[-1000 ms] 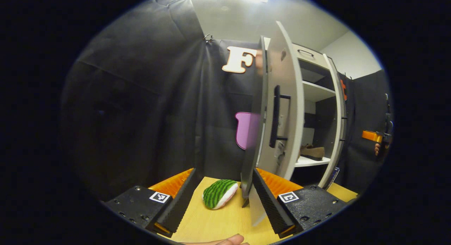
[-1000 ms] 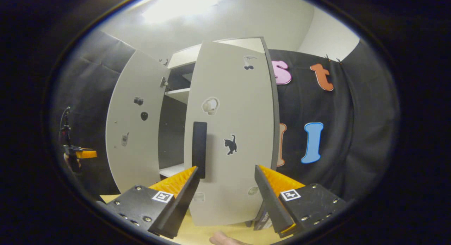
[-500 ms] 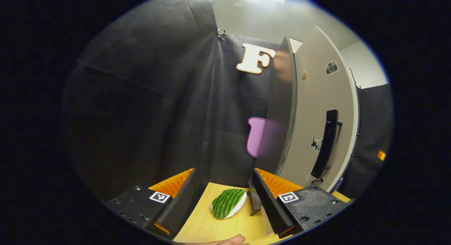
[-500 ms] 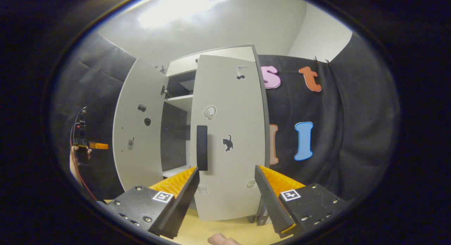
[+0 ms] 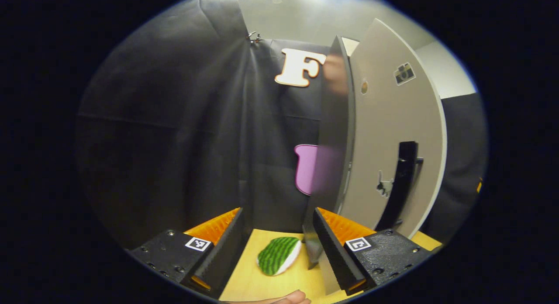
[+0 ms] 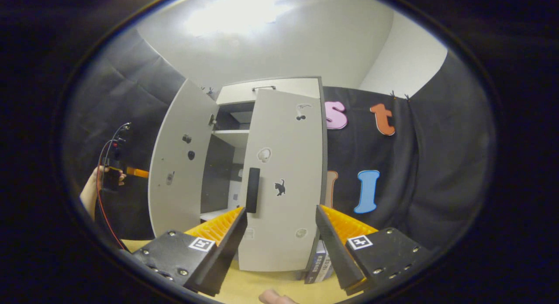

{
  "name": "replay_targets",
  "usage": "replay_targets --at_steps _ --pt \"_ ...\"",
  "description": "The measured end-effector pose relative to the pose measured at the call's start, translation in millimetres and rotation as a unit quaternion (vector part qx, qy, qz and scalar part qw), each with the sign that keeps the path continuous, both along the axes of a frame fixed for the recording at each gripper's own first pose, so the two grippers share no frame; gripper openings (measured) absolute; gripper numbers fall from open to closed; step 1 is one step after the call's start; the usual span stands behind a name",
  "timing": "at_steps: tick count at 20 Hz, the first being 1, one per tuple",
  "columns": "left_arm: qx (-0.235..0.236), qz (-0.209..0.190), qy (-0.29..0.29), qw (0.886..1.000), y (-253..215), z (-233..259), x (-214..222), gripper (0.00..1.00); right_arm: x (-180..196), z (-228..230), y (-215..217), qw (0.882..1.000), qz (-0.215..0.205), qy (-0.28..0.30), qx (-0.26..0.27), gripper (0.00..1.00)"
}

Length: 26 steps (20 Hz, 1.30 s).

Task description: Grab one shoe with the right hand and put it into the shoe cabinet, grab the other shoe with the left hand and put it into the shoe cabinet; then close the right door with the right hand and the left door with the left hand.

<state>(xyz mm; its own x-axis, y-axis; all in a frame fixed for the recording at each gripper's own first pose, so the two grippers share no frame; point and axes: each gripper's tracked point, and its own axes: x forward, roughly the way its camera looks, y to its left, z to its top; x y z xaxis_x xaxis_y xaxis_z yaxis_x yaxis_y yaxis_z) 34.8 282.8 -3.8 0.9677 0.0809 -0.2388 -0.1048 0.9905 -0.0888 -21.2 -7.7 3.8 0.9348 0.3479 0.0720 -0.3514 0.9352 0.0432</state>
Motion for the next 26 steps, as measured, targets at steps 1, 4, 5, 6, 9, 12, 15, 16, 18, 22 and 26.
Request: replay_targets --at_steps 1,4,5,6,9,12,15,16,18,22,26 --pt "-0.013 -0.007 0.006 1.000 -13 -4 3 0.94 -4 2 1 1.000 0.006 -0.004 0.000 0.95" --pt "-0.028 -0.022 0.028 0.999 -46 -12 8 0.93 -15 15 -4 0.999 0.007 -0.040 0.000 0.95" --pt "-0.021 -0.016 0.026 0.999 -47 -9 4 0.90 -19 14 -3 0.999 0.013 -0.042 -0.001 0.95" --pt "-0.011 -0.010 0.020 1.000 -48 -4 8 0.87 -24 12 -2 0.999 0.018 -0.040 0.000 0.92" --pt "0.018 0.002 0.019 1.000 -47 4 9 0.86 -30 9 -6 0.999 0.018 -0.034 0.001 0.92" --pt "0.012 0.005 0.027 1.000 -55 2 7 0.87 -33 7 -2 0.999 0.019 -0.024 0.009 0.92" --pt "0.013 -0.025 0.017 0.999 -77 3 12 0.92 -37 3 2 1.000 0.012 -0.012 0.006 0.92" --pt "0.012 -0.032 0.016 0.999 -85 2 13 0.92 -40 0 7 1.000 0.015 -0.006 0.002 0.92" --pt "0.015 -0.037 0.009 0.999 -97 2 13 0.92 -44 -6 17 1.000 0.020 0.008 -0.006 0.95" --pt "0.036 -0.036 -0.019 0.999 -117 5 16 0.86 -44 -12 15 0.999 0.006 0.033 -0.021 0.92" --pt "0.037 -0.041 -0.022 0.998 -135 3 22 0.87 -39 -16 17 0.998 -0.010 0.047 -0.035 0.95"
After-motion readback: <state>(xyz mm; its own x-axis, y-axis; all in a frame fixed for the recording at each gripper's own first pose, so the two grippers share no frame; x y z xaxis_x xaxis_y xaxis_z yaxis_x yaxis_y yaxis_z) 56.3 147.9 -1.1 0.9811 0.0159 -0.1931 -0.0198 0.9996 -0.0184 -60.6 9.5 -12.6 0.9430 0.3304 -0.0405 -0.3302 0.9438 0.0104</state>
